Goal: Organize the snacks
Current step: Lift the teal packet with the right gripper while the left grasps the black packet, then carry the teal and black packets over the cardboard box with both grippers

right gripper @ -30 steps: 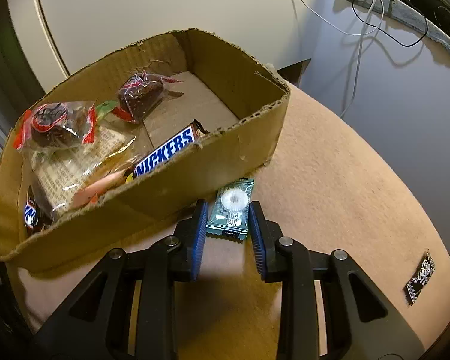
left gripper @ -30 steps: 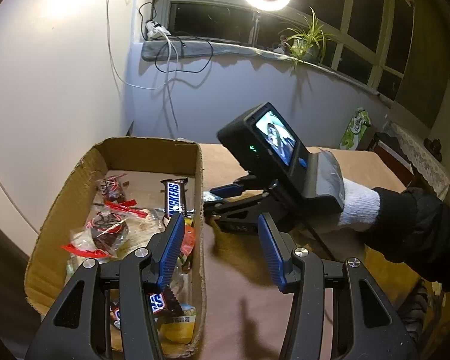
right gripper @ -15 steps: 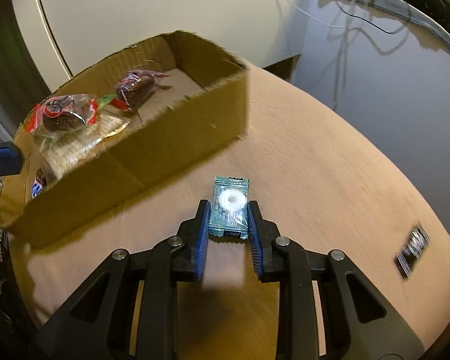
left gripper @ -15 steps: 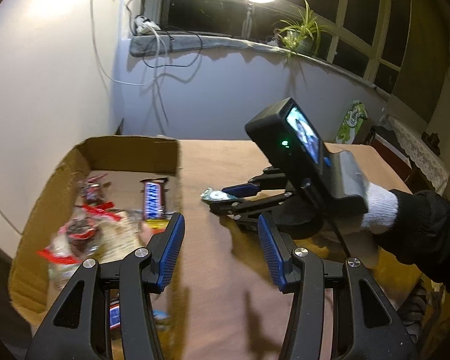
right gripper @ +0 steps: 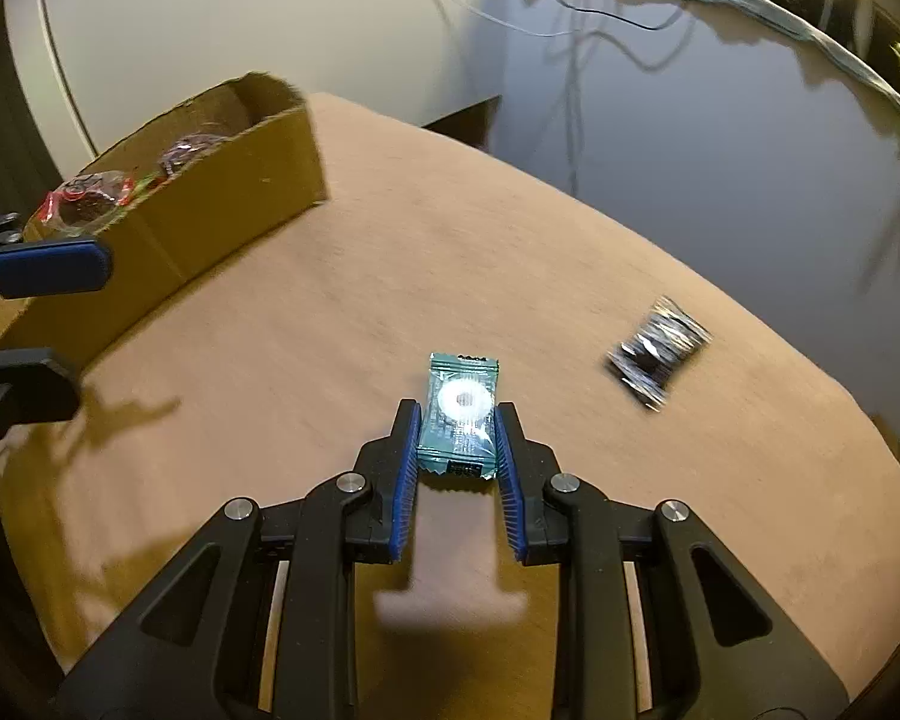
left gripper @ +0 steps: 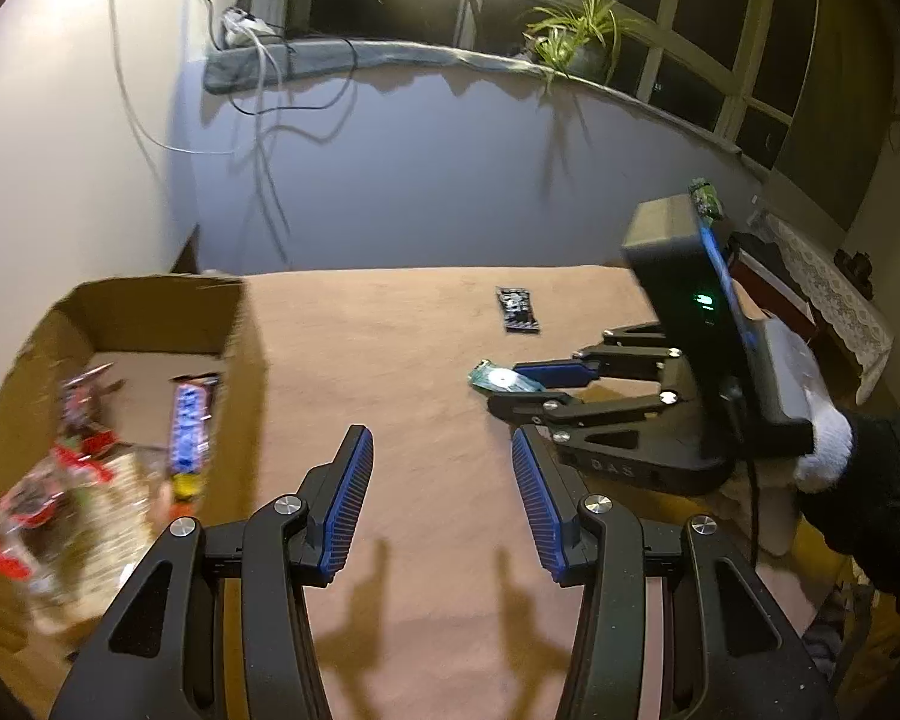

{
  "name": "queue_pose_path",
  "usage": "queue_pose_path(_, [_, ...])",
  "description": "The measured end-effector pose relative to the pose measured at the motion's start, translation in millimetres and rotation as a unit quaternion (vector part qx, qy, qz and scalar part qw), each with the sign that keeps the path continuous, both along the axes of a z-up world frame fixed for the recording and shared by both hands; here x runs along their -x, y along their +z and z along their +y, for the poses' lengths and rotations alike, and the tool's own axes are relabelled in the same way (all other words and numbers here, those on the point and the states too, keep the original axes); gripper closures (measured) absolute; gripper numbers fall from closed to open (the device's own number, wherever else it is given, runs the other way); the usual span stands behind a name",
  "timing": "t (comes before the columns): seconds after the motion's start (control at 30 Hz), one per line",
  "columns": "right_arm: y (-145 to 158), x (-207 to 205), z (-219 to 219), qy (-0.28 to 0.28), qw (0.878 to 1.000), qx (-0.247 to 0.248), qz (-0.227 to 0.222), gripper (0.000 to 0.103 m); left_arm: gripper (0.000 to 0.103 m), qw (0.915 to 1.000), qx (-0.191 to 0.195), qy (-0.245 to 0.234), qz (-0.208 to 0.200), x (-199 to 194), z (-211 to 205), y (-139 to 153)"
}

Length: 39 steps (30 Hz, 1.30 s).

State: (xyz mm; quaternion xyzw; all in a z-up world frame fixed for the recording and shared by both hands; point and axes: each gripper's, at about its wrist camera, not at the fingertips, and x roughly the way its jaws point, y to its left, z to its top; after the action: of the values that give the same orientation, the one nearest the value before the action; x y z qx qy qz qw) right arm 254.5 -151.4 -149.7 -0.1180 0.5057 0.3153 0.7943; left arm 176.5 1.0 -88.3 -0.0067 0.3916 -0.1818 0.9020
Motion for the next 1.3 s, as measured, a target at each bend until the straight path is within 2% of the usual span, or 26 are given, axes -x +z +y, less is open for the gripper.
queue_pose_path(0.2, [0,-4,-35,-0.036,0.999,0.008,-0.005,0.078,0.056,0.9998,0.009,-0.004,0.014,-32,-33,-13])
queue_pose_path(0.4, [0,-5,-62,-0.065,0.998,0.02,-0.009,0.078,0.056,0.9986,0.022,-0.004,0.047,-71,-59,-29])
queue_pose_path(0.63, [0,-8,-87,-0.092,0.995,0.022,-0.009,0.078,0.056,0.9974,-0.017,-0.028,0.064,-101,-96,-43])
queue_pose_path(0.8, [-1,-8,-100,-0.097,0.995,0.011,-0.008,0.078,0.056,0.9968,-0.029,-0.026,0.07,-115,-109,-49])
queue_pose_path(0.97, [-2,-8,-105,-0.096,0.995,0.001,-0.008,0.078,0.067,0.9963,-0.046,-0.023,0.068,-123,-116,-53])
queue_pose_path(1.03, [-2,-8,-107,-0.096,0.995,-0.003,-0.008,0.078,0.081,0.9963,-0.048,-0.024,0.067,-125,-116,-53])
queue_pose_path(1.3, [-1,-4,-106,-0.099,0.995,0.003,-0.012,0.078,0.081,0.9963,-0.054,-0.032,0.059,-119,-117,-51])
